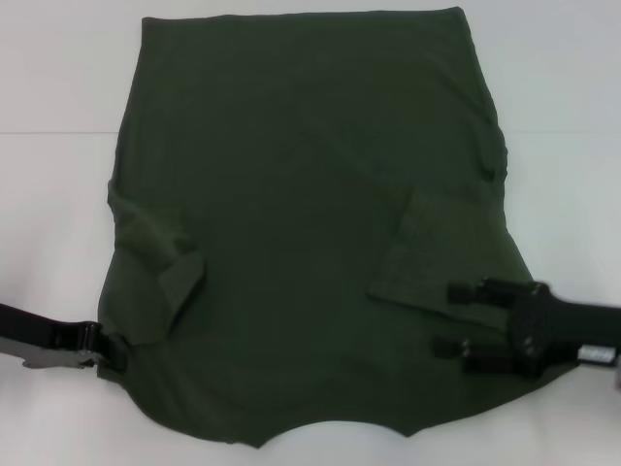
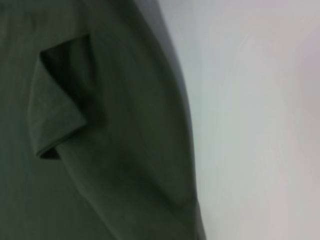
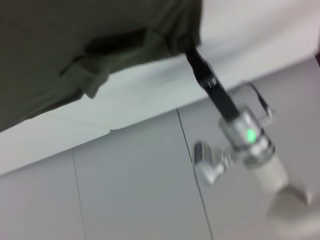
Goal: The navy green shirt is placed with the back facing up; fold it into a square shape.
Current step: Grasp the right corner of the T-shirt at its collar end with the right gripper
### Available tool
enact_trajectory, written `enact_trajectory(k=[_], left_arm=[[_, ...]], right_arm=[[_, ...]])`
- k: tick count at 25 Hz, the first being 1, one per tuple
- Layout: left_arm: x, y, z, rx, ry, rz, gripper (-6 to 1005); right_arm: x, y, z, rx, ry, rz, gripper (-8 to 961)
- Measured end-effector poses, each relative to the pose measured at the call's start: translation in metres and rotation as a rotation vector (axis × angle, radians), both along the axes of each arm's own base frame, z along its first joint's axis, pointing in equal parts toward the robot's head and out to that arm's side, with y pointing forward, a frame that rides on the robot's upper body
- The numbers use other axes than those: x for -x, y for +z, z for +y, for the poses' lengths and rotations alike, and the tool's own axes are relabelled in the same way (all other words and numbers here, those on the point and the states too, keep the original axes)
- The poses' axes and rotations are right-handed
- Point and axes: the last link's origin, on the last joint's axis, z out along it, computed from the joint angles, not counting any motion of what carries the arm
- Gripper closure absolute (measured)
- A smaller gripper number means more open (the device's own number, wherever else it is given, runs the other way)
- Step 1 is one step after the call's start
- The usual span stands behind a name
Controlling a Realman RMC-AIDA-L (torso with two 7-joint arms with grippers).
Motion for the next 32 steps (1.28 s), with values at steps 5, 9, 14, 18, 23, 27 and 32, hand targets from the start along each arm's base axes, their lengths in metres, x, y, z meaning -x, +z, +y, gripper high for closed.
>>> enact_trajectory(k=[5,9,14,18,23,27,32], left_arm=[[0.0,0.001,0.0,-0.013,-0.007,-0.016,966],[0.0,0.002,0.0,-0.011,-0.006,-0.017,966],[0.0,0.002,-0.001,-0.006,-0.015,-0.018,966],[-0.001,0.002,0.0,-0.002,-0.028,-0.017,966],[-0.003,0.002,0.001,0.004,-0.036,-0.016,966],[-0.003,0.001,0.002,0.006,-0.037,-0.016,966],[-0.005,0.001,0.003,0.009,-0.04,-0.016,966]], right_arm=[[0.011,0.034,0.015,0.117,-0.204,-0.022,65],[0.019,0.057,0.031,0.234,-0.42,-0.056,69],[0.027,0.089,0.042,0.355,-0.704,-0.065,68],[0.028,0.1,0.044,0.378,-0.806,-0.115,69],[0.013,0.101,0.046,0.346,-0.927,-0.271,69],[-0.002,0.102,0.047,0.302,-0.99,-0.361,69],[-0.012,0.1,0.047,0.278,-1.027,-0.408,69]])
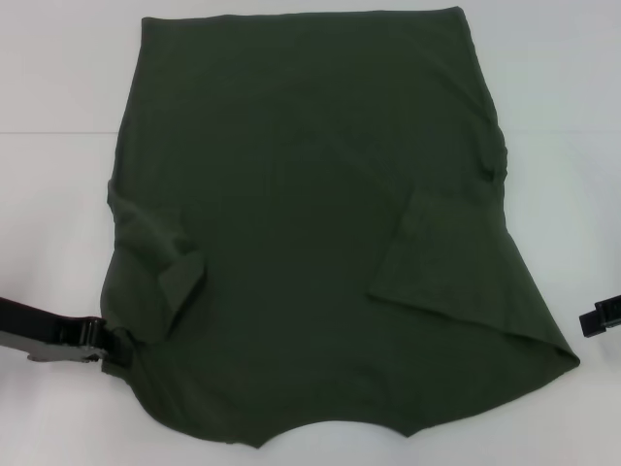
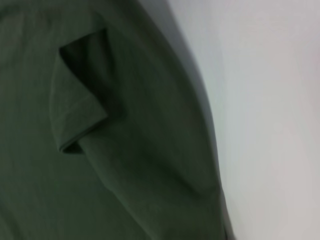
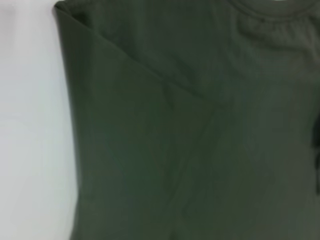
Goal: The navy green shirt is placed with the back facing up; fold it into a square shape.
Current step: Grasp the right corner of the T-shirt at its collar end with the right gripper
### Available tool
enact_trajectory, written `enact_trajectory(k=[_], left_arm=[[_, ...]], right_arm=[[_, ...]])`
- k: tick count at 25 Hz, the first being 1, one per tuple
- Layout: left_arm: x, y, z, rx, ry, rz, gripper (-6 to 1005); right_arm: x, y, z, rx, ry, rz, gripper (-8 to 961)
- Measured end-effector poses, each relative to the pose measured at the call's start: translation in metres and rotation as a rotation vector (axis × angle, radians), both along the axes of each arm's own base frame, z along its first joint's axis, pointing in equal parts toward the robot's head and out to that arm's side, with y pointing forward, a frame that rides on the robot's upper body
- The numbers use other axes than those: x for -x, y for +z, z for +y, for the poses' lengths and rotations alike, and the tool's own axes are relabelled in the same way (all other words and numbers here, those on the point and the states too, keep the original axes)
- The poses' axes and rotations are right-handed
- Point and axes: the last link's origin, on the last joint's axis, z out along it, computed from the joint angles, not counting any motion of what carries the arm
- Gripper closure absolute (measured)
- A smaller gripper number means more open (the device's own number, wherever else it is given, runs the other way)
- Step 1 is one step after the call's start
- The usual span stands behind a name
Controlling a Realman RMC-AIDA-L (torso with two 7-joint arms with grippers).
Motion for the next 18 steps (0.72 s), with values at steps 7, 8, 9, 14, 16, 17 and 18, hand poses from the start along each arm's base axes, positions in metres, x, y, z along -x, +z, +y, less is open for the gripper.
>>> enact_trajectory(k=[7,8,9,14,16,17,18], left_arm=[[0.0,0.0,0.0,0.001,0.0,-0.002,966],[0.0,0.0,0.0,0.0,0.0,-0.002,966],[0.0,0.0,0.0,0.0,0.001,-0.003,966],[0.0,0.0,0.0,-0.002,0.001,-0.004,966],[0.0,0.0,0.0,-0.002,0.0,-0.003,966],[-0.001,0.0,0.001,-0.002,0.0,-0.004,966],[-0.001,0.0,0.001,-0.003,-0.001,-0.003,966]], right_arm=[[-0.007,-0.015,0.004,0.011,0.006,-0.035,68],[-0.007,-0.015,0.004,0.011,0.006,-0.035,68],[-0.008,-0.017,0.005,0.01,0.011,-0.04,68],[-0.009,-0.028,0.009,0.021,0.028,-0.049,68],[-0.009,-0.032,0.011,0.023,0.034,-0.048,68],[-0.009,-0.034,0.011,0.024,0.037,-0.048,68],[-0.009,-0.035,0.012,0.027,0.039,-0.047,68]])
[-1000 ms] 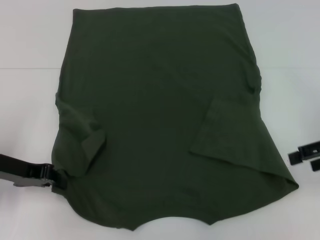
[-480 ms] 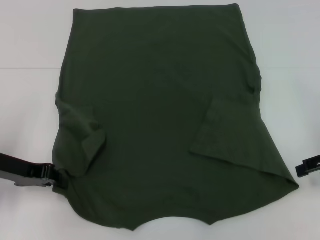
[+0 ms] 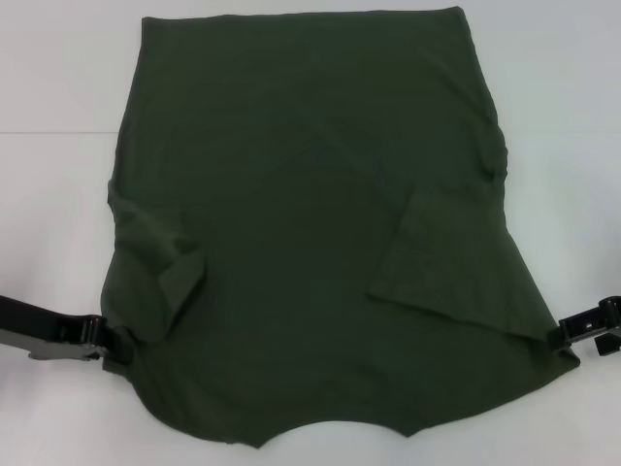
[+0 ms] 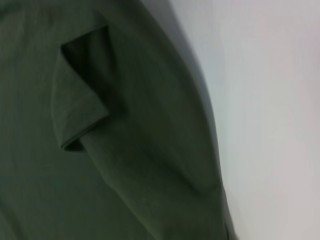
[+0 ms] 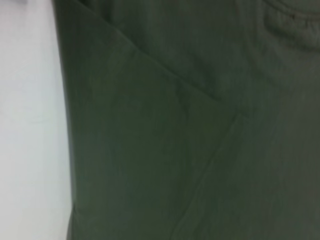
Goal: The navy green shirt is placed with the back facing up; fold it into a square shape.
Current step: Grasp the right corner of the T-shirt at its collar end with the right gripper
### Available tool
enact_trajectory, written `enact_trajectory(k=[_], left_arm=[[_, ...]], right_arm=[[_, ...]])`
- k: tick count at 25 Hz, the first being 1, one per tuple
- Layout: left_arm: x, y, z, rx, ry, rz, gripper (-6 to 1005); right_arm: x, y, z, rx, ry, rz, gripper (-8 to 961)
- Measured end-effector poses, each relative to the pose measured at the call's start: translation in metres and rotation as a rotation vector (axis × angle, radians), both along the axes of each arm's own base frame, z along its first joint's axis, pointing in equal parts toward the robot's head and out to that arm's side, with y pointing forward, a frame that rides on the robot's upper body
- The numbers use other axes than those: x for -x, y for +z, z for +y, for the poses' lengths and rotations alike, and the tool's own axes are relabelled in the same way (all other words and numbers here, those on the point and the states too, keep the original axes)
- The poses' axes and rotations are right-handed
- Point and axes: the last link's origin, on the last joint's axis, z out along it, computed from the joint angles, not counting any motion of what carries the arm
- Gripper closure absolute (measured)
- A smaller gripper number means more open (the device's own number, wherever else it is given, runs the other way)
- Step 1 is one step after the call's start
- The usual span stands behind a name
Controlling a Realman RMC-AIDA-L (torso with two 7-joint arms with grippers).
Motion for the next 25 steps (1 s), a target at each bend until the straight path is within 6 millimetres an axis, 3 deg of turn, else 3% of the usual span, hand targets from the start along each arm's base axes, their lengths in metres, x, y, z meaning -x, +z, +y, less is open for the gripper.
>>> enact_trajectory(k=[25], left_arm=[[-0.001,0.001,0.003,-0.009,-0.005,0.006,966]], right_arm=[[-0.001,-0.019,0.004,0.018,0.032,-0.025,69]])
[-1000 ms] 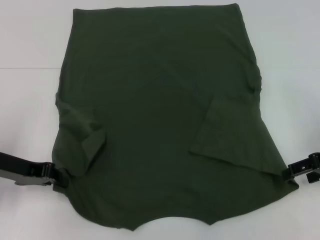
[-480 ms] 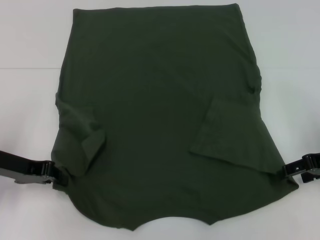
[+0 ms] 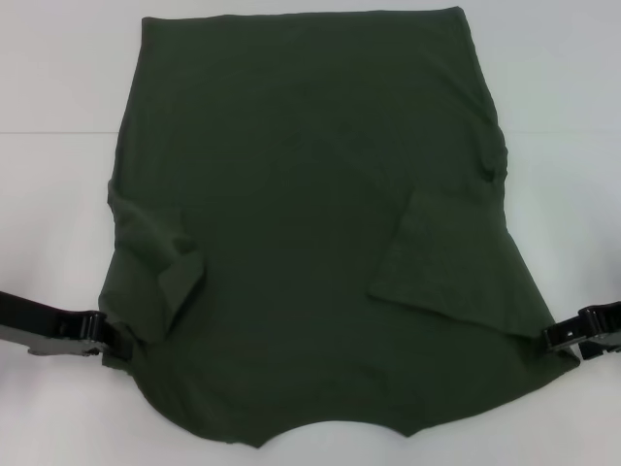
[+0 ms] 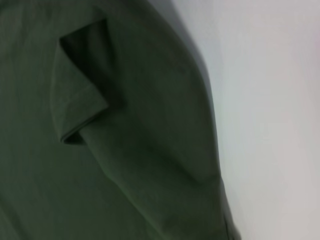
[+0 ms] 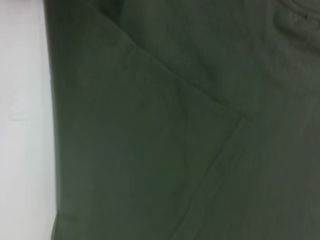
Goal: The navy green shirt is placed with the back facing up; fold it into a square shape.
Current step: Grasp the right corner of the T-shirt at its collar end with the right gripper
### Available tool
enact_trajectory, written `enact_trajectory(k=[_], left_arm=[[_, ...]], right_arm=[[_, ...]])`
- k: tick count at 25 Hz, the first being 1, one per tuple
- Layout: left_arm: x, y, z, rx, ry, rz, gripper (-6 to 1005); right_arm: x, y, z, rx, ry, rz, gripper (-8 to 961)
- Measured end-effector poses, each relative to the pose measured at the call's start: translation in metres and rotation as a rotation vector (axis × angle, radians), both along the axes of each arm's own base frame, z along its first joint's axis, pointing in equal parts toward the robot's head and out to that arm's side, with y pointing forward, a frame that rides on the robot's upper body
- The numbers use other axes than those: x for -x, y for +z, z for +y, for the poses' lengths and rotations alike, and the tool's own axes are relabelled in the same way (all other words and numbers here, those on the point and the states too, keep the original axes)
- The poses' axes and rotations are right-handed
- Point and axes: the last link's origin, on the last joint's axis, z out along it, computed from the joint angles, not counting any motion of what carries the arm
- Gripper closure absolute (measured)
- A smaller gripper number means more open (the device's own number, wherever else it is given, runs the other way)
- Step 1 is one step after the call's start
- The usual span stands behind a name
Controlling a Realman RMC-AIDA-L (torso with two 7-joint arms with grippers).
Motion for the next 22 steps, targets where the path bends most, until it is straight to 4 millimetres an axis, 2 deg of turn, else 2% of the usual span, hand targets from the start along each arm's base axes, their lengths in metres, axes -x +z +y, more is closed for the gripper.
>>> enact_trajectory(k=[22], left_arm=[[-0.0003,-0.0008,-0.0002,0.002,-0.002,0.0,967]], right_arm=[[0.0041,-0.007,0.0001,0.022,0.015,-0.005,68]])
